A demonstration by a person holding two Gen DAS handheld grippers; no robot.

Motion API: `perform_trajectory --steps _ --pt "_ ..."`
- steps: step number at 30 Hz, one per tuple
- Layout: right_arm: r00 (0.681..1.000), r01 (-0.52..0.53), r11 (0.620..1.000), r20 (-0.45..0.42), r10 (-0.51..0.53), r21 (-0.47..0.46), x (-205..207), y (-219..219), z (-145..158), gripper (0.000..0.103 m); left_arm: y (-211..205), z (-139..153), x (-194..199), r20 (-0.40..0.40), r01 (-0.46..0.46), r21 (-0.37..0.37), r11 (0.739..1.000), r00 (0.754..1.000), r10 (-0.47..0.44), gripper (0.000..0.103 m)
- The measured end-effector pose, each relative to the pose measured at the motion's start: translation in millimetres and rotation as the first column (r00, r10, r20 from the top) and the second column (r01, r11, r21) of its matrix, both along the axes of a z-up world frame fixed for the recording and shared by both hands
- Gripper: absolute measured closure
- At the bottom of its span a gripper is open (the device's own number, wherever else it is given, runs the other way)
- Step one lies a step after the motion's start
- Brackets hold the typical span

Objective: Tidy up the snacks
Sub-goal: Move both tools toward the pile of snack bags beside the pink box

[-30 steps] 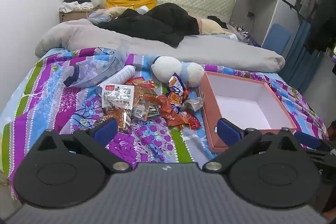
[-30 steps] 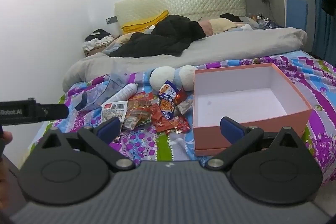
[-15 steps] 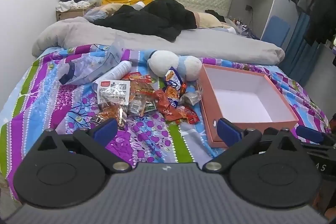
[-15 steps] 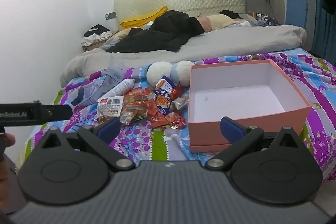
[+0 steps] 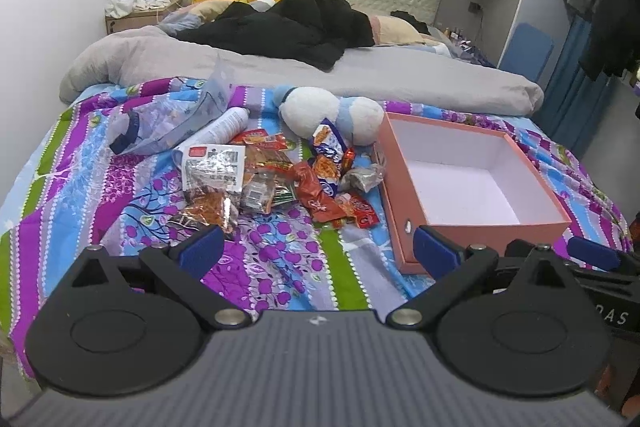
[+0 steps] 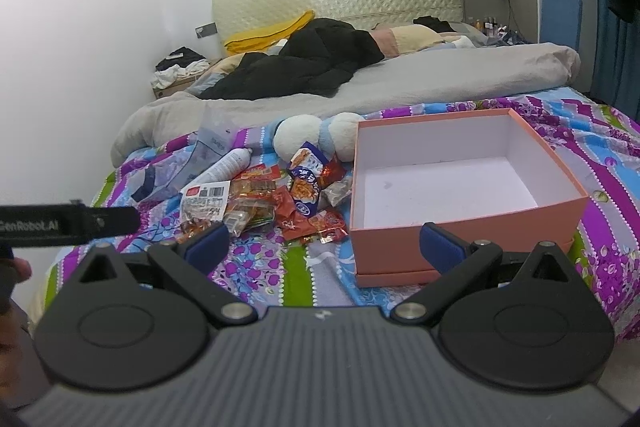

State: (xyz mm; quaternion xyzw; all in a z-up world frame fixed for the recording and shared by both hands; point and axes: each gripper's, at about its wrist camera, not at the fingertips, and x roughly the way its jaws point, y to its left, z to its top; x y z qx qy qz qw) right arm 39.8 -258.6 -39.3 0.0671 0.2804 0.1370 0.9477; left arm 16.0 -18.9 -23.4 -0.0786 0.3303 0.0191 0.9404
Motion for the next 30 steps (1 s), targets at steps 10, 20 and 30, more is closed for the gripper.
perform_trajectory --steps 10,20,30 --pt "1.000 -0.006 1.000 -0.012 0.006 -0.001 0.7 0.2 -2.9 0.000 4.9 1.5 -0.8 0.006 -0.011 -0.003 1.000 1.000 0.011 0.001" --pt "1.000 -0.009 1.000 -0.017 0.009 -0.009 -1.2 2.6 -5.1 0.000 5.7 2.1 -2.1 0.003 -0.005 -0.001 1.000 1.000 0.005 0.001" --pt "1.000 -0.002 1.000 -0.017 0.002 -0.009 -1.1 1.3 -5.0 0.000 7.3 0.1 -1.6 -0.007 -0.009 -0.005 1.000 1.000 0.009 0.001"
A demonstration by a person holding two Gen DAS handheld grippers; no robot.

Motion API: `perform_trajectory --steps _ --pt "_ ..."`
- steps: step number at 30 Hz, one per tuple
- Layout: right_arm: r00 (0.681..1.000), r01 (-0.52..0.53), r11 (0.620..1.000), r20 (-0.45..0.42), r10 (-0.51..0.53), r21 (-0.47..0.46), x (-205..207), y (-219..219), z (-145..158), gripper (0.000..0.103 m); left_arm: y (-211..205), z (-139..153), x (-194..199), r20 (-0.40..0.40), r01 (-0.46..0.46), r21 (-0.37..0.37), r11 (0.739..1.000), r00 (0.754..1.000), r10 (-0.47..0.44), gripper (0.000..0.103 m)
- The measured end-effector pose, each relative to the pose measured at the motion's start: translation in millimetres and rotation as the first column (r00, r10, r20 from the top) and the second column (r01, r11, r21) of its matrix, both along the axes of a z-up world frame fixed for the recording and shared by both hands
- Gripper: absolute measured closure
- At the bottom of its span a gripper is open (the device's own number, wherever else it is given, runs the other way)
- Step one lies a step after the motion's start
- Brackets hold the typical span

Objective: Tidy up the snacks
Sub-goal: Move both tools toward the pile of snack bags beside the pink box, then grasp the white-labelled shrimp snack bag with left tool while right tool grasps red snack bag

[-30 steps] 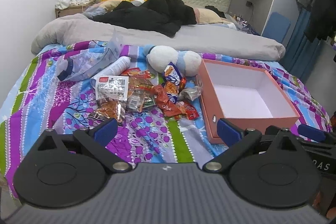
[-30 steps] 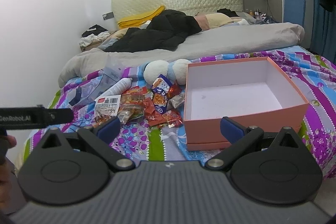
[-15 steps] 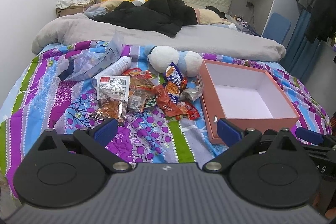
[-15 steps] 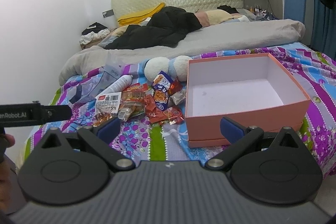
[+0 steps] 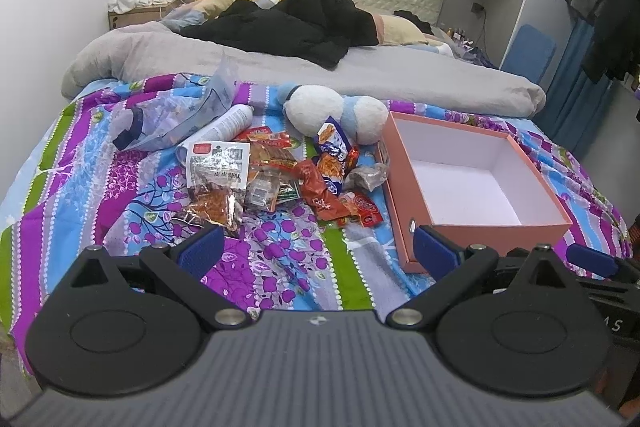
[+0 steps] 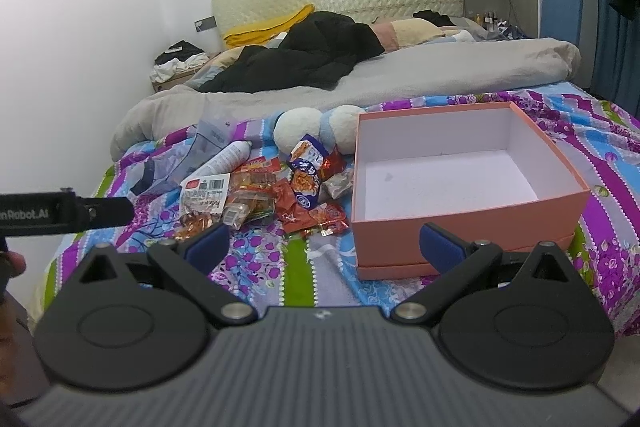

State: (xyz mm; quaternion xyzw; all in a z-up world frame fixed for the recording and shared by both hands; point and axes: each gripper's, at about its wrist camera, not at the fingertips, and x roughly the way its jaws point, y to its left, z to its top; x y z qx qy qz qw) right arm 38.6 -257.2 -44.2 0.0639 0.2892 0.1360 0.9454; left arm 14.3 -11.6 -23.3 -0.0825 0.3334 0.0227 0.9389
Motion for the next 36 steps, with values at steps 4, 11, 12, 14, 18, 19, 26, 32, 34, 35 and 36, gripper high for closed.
perform_trajectory --steps 4,11,12,14,18,19,26,32,34,35,36 --pt "1.000 0.003 1.000 -0.006 -0.003 -0.001 0 2 0 0.000 3 -3 -2 -0.008 -0.010 0.000 1.000 1.000 0.010 0.001" --pt "1.000 -0.008 1.000 -0.013 0.008 0.009 3 7 0 0.000 5 -2 -3 -0.003 -0.015 0.000 1.000 1.000 0.015 0.001" --pt "1.000 -0.007 1.000 -0.015 0.007 0.009 2 8 0 0.000 6 -2 -3 -0.004 -0.015 -0.002 1.000 1.000 0.015 0.001" --pt "1.000 -0.008 1.000 -0.018 0.008 0.011 3 8 -1 0.000 7 -3 -3 -0.004 -0.020 -0.001 1.000 1.000 0.020 0.001" --pt "1.000 -0.013 1.000 -0.024 0.014 0.016 5 10 -1 0.000 10 -4 -1 -0.011 -0.028 -0.005 1.000 1.000 0.028 0.001" --pt "1.000 -0.015 1.000 -0.025 0.015 0.016 5 10 -1 0.000 10 -5 0 -0.014 -0.031 -0.003 1.000 0.999 0.031 0.001" --pt "0.999 -0.021 1.000 -0.036 0.022 0.011 9 14 -7 0.000 13 -16 7 -0.035 -0.032 -0.003 0.999 0.999 0.032 0.001" --pt "0.998 -0.019 1.000 -0.062 0.018 -0.021 14 21 -22 0.000 17 -31 15 -0.028 -0.031 -0.031 0.999 0.999 0.030 0.001" --pt "0.998 -0.018 0.999 -0.059 0.015 -0.050 18 25 -29 0.000 20 -38 23 -0.037 -0.034 -0.042 0.999 0.999 0.033 0.001" --pt "0.998 -0.021 0.998 -0.060 0.017 -0.058 19 26 -32 0.000 22 -42 26 -0.037 -0.037 -0.038 0.999 0.999 0.036 0.001" --pt "0.998 -0.028 0.998 -0.066 0.024 -0.061 22 28 -35 0.000 23 -45 29 -0.030 -0.040 -0.032 0.999 0.999 0.039 0.001"
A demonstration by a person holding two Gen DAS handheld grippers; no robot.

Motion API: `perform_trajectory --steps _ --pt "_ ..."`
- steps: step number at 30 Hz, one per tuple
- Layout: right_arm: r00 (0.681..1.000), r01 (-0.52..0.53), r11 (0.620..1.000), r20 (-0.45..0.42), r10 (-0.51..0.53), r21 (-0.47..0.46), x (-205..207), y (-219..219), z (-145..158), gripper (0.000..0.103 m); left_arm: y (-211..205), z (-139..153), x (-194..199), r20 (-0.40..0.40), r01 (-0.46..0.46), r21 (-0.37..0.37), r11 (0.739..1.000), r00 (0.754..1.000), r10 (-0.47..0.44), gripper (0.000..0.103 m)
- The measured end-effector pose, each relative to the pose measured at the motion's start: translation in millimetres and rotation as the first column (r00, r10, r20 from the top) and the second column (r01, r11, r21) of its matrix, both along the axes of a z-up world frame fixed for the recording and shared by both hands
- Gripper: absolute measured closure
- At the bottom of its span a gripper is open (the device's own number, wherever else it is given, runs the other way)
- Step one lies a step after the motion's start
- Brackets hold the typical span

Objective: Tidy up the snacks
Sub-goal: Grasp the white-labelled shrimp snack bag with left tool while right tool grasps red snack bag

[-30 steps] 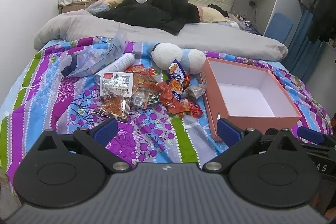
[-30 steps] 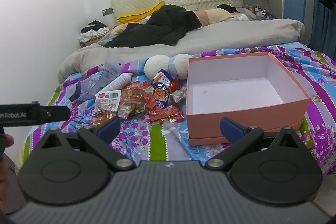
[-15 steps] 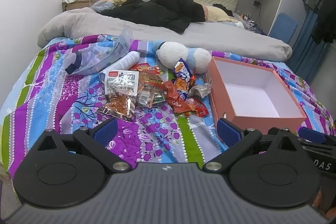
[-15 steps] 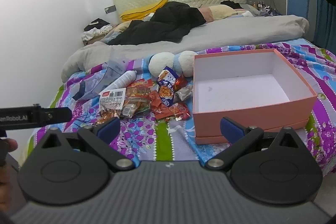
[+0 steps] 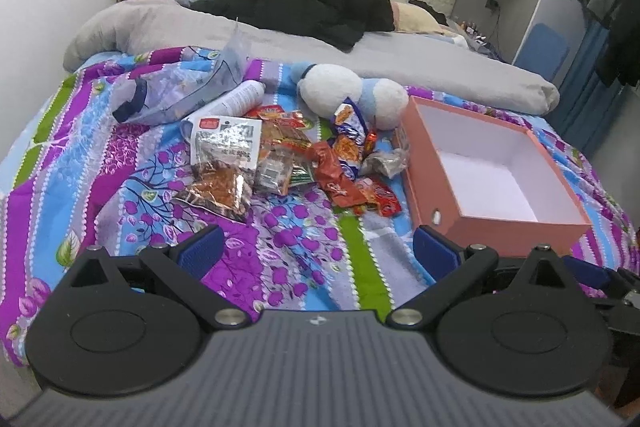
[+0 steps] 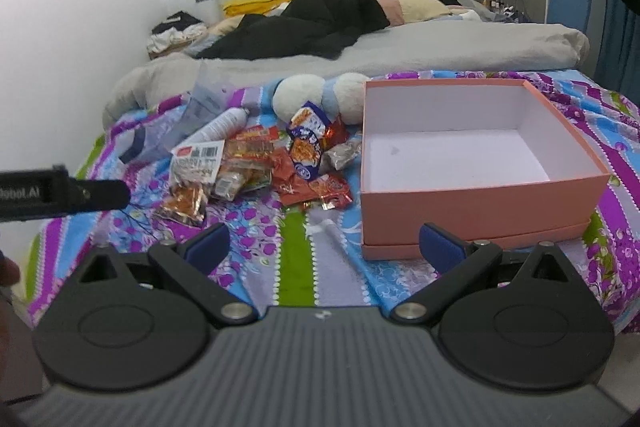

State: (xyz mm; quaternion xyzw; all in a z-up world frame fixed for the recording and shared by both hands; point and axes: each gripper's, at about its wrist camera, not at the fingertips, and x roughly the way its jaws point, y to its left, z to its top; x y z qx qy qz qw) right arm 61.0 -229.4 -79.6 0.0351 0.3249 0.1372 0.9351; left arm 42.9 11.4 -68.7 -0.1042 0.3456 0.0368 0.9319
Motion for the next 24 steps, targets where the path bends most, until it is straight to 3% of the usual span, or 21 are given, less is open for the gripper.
perform_trajectory --steps 2,4,8,12,18,24 --pt "1.000 -0.020 1.000 -0.012 0.020 -0.010 8 4 -8 0.001 5 -9 7 0.007 -0.006 0.001 1.000 1.000 0.006 0.001" --pt "0.998 -0.048 0.998 -0.030 0.047 -0.028 16 8 -17 0.009 10 -21 20 -0.015 -0.004 0.004 1.000 1.000 0.004 0.001" --pt "0.996 -0.082 0.995 -0.042 0.080 -0.058 31 18 -30 0.009 26 -41 42 -0.019 -0.020 0.019 1.000 1.000 0.021 0.001" --pt "0.990 -0.136 0.989 -0.031 0.135 -0.060 47 38 -43 0.027 48 -63 65 -0.032 -0.037 0.043 0.998 0.999 0.039 0.001" --pt "0.975 -0.222 0.970 0.005 0.224 -0.102 75 81 -66 0.030 91 -101 100 -0.062 -0.101 0.052 0.993 0.993 0.105 0.001" --pt "0.955 -0.287 0.948 0.027 0.294 -0.140 115 113 -96 0.030 119 -135 136 -0.084 -0.093 0.068 0.993 0.992 0.099 0.001"
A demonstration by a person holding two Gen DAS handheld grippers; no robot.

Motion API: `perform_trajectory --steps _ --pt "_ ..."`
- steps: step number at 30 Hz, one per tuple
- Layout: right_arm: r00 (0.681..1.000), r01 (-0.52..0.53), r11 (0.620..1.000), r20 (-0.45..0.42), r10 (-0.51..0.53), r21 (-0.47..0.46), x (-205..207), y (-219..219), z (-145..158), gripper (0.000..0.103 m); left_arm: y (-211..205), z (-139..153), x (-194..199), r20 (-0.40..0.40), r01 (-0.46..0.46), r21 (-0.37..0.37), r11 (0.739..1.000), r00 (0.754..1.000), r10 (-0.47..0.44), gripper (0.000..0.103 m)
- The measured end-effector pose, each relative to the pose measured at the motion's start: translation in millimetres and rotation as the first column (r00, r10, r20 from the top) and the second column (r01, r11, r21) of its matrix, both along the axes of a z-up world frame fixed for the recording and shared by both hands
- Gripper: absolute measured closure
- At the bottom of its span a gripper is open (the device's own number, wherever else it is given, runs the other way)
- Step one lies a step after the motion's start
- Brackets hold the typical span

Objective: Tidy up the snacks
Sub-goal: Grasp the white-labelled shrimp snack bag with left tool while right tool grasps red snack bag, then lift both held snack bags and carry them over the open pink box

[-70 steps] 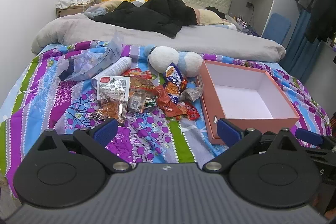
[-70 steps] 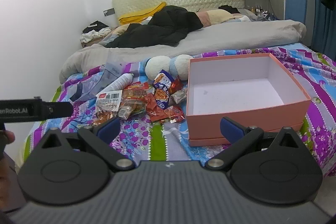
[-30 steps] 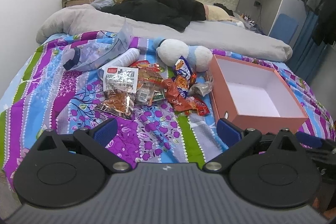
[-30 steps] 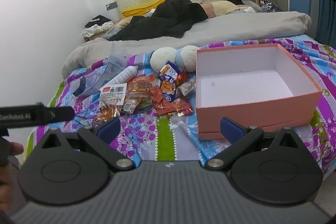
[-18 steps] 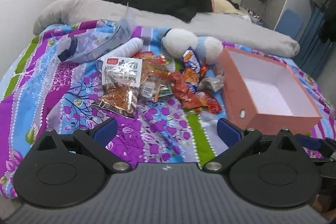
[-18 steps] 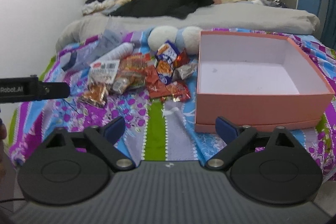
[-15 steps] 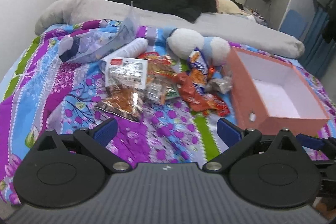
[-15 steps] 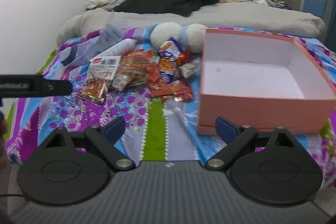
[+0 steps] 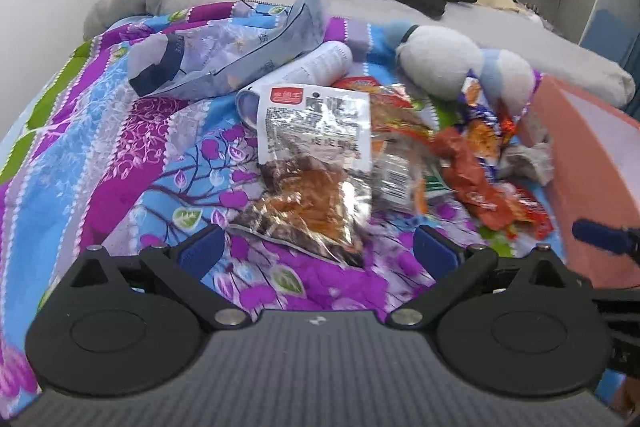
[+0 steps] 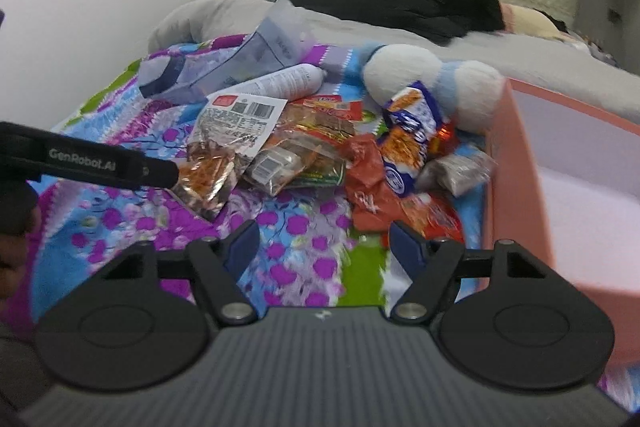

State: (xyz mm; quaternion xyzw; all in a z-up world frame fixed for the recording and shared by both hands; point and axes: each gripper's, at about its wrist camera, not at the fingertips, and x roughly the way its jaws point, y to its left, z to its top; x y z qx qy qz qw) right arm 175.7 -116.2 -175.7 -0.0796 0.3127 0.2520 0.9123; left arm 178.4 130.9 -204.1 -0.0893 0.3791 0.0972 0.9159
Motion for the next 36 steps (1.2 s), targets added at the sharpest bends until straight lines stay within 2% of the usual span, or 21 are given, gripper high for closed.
perform_trajectory --steps 4,8,13,16,21,24,26,31,36 --pt "1.000 -0.013 1.000 0.014 0.014 -0.018 28 12 -20 0.029 9 -15 20 -0.014 0.008 0.022 1.000 1.000 -0.008 0.001" --pt "1.000 0.023 0.998 0.003 -0.023 -0.056 56 19 -38 0.029 15 -26 39 -0.025 0.035 0.039 0.999 0.999 -0.034 0.001" --pt "1.000 0.025 0.998 -0.007 -0.026 -0.049 79 21 -53 0.029 22 -40 62 -0.047 0.052 0.031 0.998 0.998 -0.051 0.001" --pt "1.000 -0.001 0.999 -0.005 0.001 -0.035 88 23 -59 0.029 26 -49 73 -0.057 0.045 0.051 0.998 0.997 -0.042 0.001" --pt "0.999 0.017 0.999 0.030 -0.015 -0.048 102 30 -65 0.030 37 -59 83 -0.052 0.047 0.006 0.999 0.998 -0.046 0.002" --pt "0.999 0.024 0.997 0.037 -0.021 -0.073 111 35 -70 0.030 36 -63 87 -0.038 0.068 0.006 0.998 0.997 -0.068 0.002" --pt "1.000 0.022 0.995 0.021 -0.020 -0.093 117 38 -75 0.036 36 -65 90 -0.034 0.072 -0.001 0.997 0.997 -0.072 0.006" --pt "1.000 0.022 0.994 0.018 -0.020 -0.106 122 41 -80 0.038 38 -69 94 -0.047 0.082 -0.036 0.996 0.995 -0.083 0.024" --pt "0.999 0.021 0.992 0.038 -0.017 -0.125 116 45 -80 0.052 39 -66 88 -0.044 0.081 -0.043 0.996 0.996 -0.083 0.034"
